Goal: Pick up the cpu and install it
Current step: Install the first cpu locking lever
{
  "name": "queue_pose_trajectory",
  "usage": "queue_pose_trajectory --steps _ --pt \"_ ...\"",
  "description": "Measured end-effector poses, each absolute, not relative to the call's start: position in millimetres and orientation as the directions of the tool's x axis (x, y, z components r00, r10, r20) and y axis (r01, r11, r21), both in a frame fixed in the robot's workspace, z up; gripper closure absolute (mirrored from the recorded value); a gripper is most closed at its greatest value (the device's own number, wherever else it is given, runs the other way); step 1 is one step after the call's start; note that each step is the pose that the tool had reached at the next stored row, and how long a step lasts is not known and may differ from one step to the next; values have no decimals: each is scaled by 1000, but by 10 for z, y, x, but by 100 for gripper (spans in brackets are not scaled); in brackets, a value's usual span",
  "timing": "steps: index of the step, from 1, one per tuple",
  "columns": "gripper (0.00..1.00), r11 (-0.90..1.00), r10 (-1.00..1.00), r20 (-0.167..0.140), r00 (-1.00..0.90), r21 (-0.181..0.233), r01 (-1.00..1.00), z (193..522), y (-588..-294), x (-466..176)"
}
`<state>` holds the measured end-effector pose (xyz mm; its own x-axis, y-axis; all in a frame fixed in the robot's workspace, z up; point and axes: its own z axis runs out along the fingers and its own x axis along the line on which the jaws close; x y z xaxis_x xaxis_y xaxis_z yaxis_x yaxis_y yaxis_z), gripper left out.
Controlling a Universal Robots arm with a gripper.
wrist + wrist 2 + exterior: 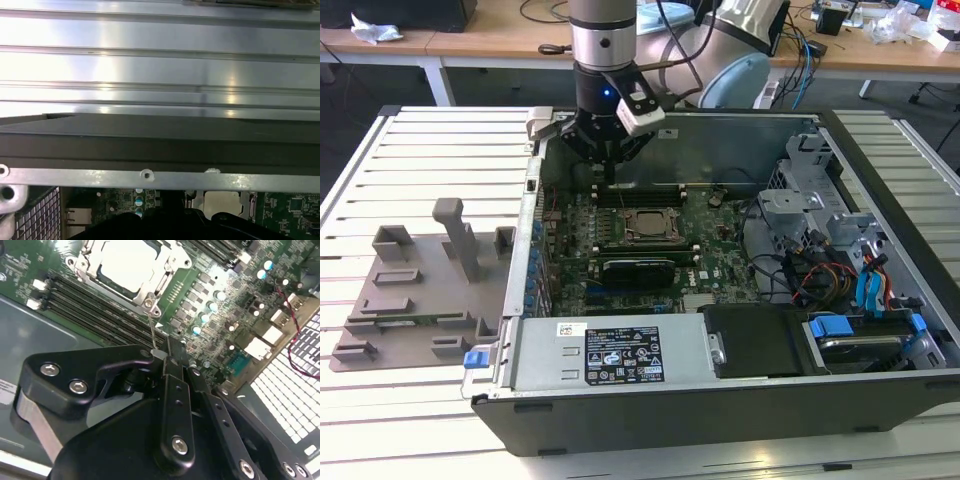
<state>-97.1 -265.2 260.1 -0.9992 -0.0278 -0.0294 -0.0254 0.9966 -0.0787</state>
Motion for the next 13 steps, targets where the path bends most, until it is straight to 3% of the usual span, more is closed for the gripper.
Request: queue_pose_trajectory --steps 13 --pt "89 997 -28 -22 -999 -79 -26 2599 -2652 -593"
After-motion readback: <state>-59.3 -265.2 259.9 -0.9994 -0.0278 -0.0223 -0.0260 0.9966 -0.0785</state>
